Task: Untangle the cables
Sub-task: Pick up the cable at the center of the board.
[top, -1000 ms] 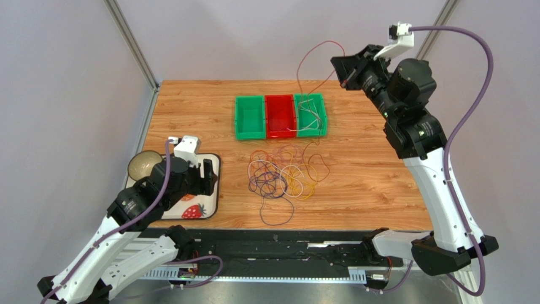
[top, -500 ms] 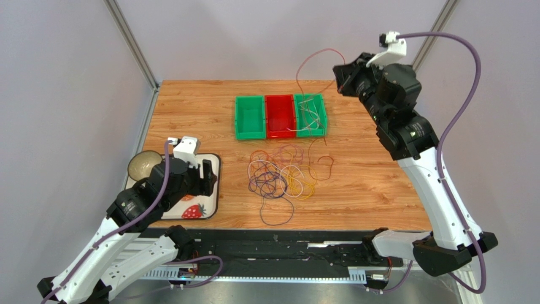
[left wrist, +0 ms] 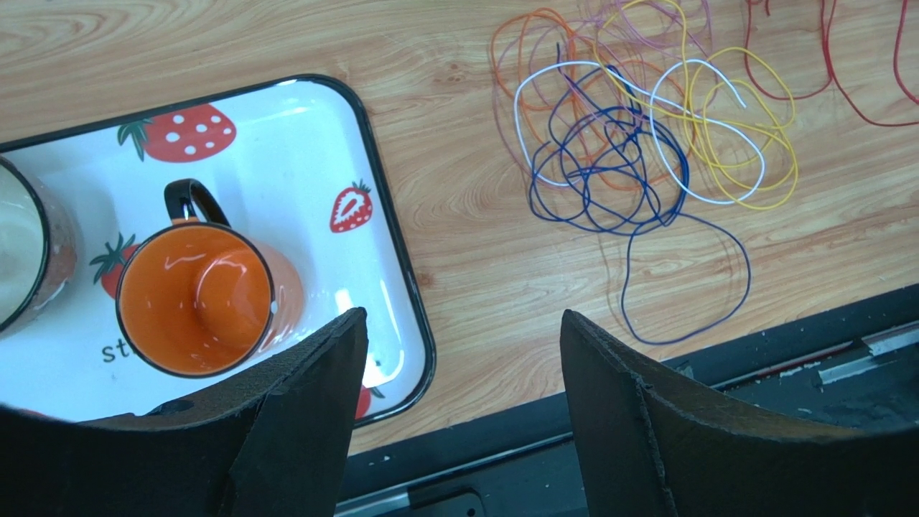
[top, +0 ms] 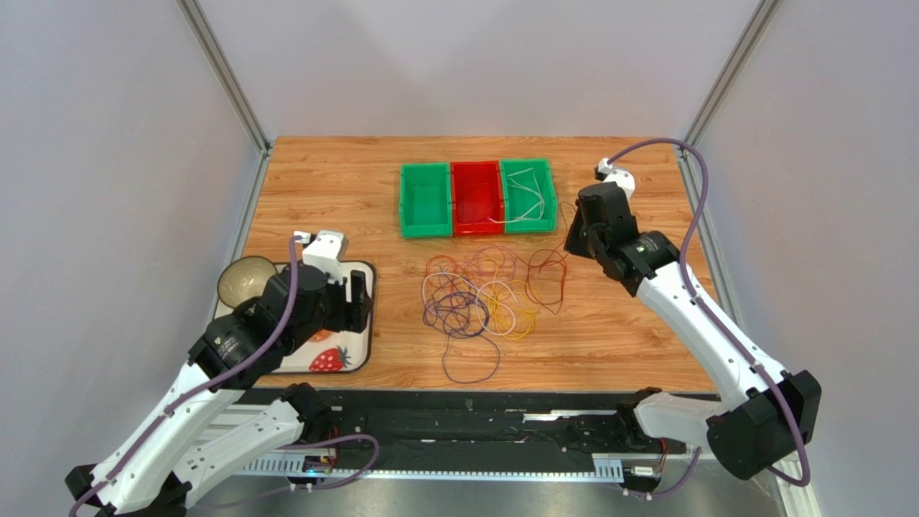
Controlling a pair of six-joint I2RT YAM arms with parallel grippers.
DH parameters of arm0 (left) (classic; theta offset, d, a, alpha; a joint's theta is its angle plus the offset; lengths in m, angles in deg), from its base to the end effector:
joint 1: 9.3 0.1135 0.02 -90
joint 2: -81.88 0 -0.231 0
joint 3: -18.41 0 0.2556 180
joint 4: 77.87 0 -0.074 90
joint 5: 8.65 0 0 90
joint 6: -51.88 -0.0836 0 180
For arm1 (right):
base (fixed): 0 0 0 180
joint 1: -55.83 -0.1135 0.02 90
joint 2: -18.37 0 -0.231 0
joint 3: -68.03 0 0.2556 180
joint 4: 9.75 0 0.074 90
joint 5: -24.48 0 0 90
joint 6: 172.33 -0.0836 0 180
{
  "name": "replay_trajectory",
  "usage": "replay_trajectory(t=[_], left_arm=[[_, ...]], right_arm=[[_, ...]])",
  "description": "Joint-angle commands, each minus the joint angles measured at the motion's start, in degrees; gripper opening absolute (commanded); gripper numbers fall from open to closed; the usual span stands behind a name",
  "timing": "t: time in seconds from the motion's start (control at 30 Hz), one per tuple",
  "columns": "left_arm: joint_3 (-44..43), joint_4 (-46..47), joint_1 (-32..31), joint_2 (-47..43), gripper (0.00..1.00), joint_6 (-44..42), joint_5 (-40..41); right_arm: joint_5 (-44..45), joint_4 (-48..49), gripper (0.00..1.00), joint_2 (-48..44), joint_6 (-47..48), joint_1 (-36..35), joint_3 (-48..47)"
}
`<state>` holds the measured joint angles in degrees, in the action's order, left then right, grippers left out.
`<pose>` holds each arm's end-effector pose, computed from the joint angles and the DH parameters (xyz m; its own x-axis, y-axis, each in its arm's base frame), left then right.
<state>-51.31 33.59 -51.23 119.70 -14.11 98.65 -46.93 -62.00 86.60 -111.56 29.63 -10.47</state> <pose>0.1490 -0.1004 0.2984 -0.5929 0.0104 -0.8052 0.2400 0.9568 -0.1644 0.2807 0.1084 0.2711 -0.6242 0.2087 -0.7528 0.1134 0.9777 0.1769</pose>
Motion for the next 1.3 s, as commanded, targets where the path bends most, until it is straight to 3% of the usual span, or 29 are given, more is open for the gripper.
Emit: replay_trajectory(t=[0.0,0.3,0.57,0.83,0.93,1.07,1.27], left_arm=[[-0.1,1.5,-0.2,-0.8,0.74,-0.7,-0.1],[0.3,1.8,-0.2,-2.0,0.74,-0.4,-0.2],[0.4,1.8,-0.2,-2.1,0.74,-0.3,-0.2],[0.3,1.8,-0.2,-1.7,0.74,-0.3,-0.1],[0.4,1.8,-0.2,-1.5,0.74,-0.2,-0.1],[0.3,1.8,-0.3,-1.3,0.74,-0.2,-0.1],[0.3,1.8,-0.2,-1.1,0.74,-0.3,-0.2]], right_arm=[[1.7,2.0,0.0,1.6,-1.3,-0.1,0.3],[2.9,1.7,0.0,10.2,-3.3,0.5,3.3],[-6.4,3.6,0.0,16.1,-5.2,8.5,6.6],[-12.2,8.4,0.0,19.3,-4.2,9.3,8.7],[-11.7,8.5,0.09,20.1,-3.2,9.4,8.5],[-9.3,7.9,0.32,20.4,-2.1,9.4,8.1],[-6.3,6.6,0.43,22.5,-1.4,9.3,6.1]])
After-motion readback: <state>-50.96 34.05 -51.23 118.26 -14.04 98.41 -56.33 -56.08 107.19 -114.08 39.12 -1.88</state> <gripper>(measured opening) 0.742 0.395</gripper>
